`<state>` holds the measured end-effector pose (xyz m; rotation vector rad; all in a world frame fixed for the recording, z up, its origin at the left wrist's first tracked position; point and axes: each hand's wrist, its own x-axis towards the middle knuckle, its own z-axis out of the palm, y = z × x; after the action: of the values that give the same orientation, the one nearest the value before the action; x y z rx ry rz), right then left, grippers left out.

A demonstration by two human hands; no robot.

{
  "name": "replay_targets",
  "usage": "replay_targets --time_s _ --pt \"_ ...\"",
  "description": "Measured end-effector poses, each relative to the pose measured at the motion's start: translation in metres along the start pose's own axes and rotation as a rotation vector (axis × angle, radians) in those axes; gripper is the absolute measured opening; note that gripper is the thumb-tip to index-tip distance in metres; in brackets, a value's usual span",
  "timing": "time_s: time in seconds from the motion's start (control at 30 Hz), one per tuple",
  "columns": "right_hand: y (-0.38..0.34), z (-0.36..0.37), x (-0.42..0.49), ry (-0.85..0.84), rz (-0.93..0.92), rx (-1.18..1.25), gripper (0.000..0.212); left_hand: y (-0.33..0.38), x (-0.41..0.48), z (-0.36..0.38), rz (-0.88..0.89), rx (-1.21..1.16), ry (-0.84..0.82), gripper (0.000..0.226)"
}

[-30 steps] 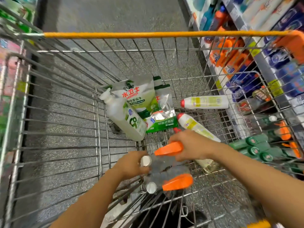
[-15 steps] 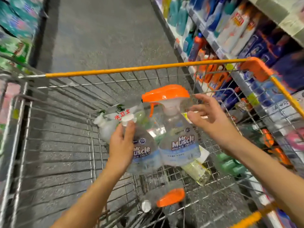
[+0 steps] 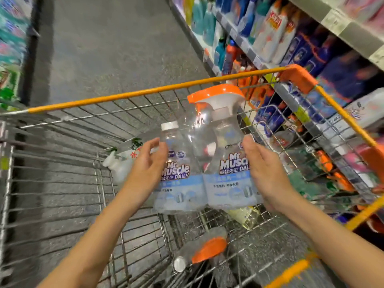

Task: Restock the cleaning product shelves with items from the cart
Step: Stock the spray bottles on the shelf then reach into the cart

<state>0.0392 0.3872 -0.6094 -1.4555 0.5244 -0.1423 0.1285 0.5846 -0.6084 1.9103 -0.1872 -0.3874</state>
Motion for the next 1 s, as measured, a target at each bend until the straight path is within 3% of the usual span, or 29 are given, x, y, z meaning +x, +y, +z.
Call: replay_targets --time_s 0.13,0.3,0.5,0.57,0.8,0.9,1.0 --pt "0.003 -0.018 -0.005 0.046 0.055 0.077 0.042 -0.004 -0.014 0.014 -0.016 0.041 -0.098 0.021" --pt "-0.003 -0.046 -0.02 0.065 0.089 0.05 0.044 0.001 -0.024 0.04 0.024 -0.035 -0.084 0.059" --pt "-0.025 -0.1 -0.055 0.022 0.01 0.077 0.032 0.049 -0.041 0.082 0.06 -0.049 -0.098 0.027" --pt "-0.034 -0.126 -0.074 0.009 -0.072 0.066 0.039 0.069 -0.049 0.103 0.118 -0.038 -0.127 0.017" --pt "-0.05 -0.214 -0.129 0.12 -0.106 0.045 0.065 0.121 -0.071 0.174 0.273 -0.016 -0.299 0.028" --pt "-0.055 -0.258 -0.159 0.197 -0.131 0.066 0.047 0.147 -0.087 0.217 0.34 -0.014 -0.406 0.01" --pt "-0.056 -0.297 -0.186 0.294 -0.154 0.036 0.061 0.166 -0.096 0.258 0.439 0.007 -0.512 0.019"
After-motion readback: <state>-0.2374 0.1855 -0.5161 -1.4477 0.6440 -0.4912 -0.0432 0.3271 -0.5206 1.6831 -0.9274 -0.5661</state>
